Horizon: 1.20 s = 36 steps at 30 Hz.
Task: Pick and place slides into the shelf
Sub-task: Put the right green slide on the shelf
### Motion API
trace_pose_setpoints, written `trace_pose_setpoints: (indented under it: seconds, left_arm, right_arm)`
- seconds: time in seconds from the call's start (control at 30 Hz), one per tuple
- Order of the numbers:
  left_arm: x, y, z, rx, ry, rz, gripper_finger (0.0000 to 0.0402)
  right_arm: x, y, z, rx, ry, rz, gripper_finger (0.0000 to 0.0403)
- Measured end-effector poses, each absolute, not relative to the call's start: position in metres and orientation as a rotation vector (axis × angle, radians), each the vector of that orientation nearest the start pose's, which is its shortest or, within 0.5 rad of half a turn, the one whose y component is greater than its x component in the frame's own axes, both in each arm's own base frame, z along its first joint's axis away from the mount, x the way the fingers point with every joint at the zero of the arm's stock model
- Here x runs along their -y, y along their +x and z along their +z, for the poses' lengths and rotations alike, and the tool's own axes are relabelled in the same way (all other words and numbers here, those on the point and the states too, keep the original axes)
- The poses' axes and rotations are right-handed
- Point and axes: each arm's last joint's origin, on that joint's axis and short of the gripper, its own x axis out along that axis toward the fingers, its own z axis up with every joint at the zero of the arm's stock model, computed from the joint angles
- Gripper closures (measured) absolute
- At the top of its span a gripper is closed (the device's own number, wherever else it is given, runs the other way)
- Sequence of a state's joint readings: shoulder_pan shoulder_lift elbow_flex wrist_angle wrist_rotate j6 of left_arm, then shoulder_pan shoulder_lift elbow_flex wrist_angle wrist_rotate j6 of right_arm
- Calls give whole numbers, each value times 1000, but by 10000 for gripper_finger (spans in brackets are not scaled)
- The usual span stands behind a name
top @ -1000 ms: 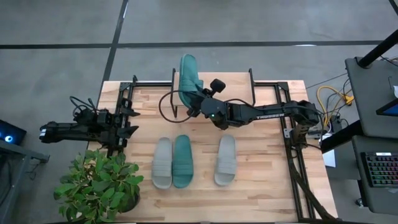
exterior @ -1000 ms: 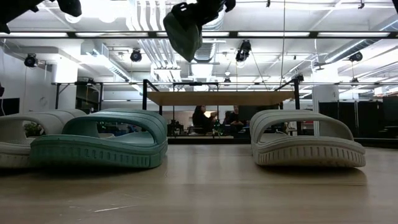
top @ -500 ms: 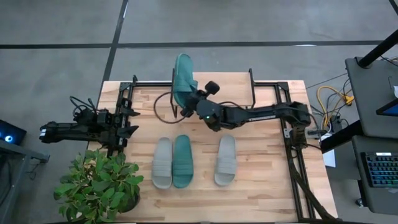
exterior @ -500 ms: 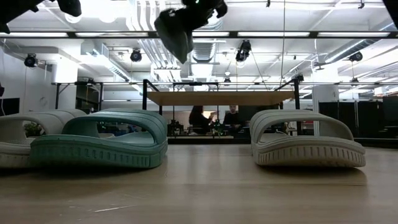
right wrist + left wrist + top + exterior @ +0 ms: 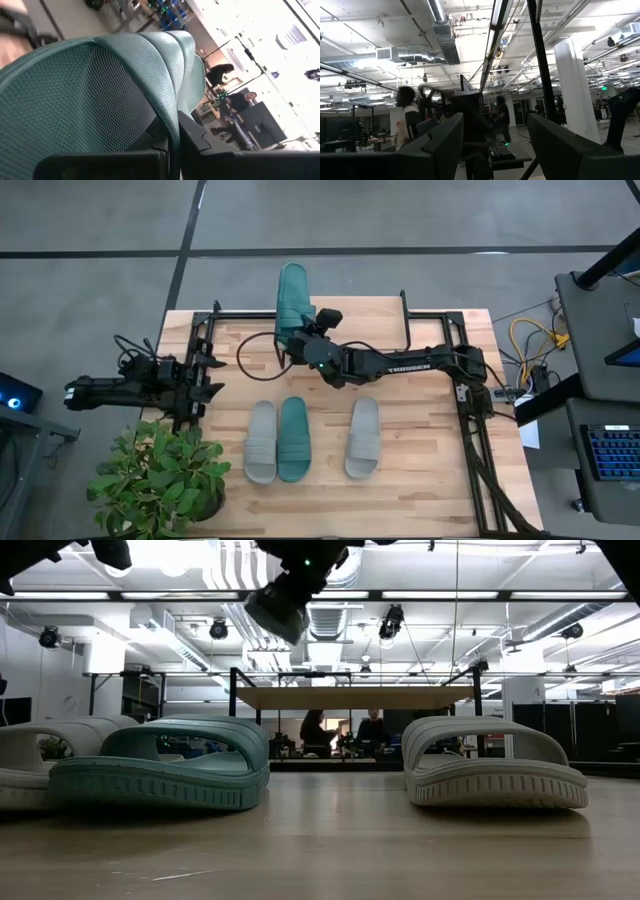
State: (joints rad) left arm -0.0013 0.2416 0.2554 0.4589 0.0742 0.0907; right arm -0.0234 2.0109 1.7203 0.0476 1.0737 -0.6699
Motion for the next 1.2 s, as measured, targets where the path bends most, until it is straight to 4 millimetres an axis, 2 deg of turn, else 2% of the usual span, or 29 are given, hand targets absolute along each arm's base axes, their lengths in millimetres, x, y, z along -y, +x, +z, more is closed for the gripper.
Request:
trace_pose_setpoints:
  seconds: [0.37,0.67,0.87,1.0,1.2]
  left_arm:
    - [2,93,274,476,107,-53,194]
    - [2,91,275,485,109,-52,194]
    - [2,91,274,475,109,-52,194]
    - [2,90,273,474,109,-51,194]
    - [2,88,273,476,108,-51,194]
  right_arm:
    - [39,460,289,-700,-711,-923,394]
    - [41,478,274,-803,-845,-934,394]
    - [49,481,289,-823,-823,-931,394]
    - [56,483,290,-863,-773,-873,394]
    - [66,481,293,-875,-724,-882,394]
